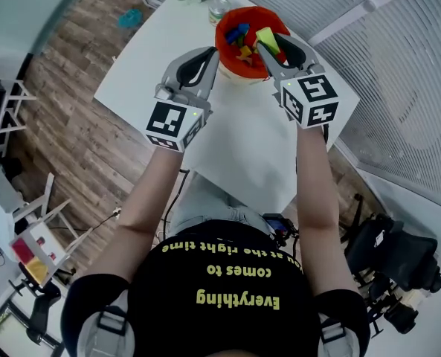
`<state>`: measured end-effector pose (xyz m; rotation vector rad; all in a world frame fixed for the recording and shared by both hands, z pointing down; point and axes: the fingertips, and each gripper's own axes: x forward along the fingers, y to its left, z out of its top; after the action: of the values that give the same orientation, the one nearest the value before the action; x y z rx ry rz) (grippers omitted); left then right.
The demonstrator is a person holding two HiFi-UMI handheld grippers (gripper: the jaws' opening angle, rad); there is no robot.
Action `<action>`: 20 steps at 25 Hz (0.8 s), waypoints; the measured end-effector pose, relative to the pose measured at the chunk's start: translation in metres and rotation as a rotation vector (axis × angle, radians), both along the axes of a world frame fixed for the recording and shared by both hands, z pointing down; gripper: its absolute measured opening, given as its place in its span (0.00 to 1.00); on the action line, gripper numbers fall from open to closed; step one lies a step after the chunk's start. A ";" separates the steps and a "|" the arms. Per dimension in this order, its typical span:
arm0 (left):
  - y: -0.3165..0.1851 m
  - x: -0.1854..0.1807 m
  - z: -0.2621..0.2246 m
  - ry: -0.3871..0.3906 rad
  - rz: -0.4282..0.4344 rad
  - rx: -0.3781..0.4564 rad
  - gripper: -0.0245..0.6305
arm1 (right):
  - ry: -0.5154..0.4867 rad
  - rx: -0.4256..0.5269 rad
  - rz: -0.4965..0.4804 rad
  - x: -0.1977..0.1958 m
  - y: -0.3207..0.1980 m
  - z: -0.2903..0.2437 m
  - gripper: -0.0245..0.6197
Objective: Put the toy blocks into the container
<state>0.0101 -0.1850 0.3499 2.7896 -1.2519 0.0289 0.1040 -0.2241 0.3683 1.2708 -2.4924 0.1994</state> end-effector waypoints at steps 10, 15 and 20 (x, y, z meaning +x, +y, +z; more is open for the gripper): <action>-0.010 -0.011 0.018 -0.011 -0.021 -0.029 0.04 | 0.092 -0.060 -0.063 -0.021 -0.029 0.027 0.27; -0.010 -0.015 0.023 -0.010 -0.023 -0.039 0.04 | 0.166 -0.091 -0.104 -0.030 -0.032 0.037 0.27; -0.011 -0.016 0.028 -0.004 -0.026 -0.047 0.04 | 0.218 -0.126 -0.151 -0.038 -0.038 0.048 0.27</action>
<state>-0.0055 -0.1957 0.3776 2.7342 -1.2709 0.0612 0.0662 -0.2623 0.4168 0.9936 -2.3365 0.1679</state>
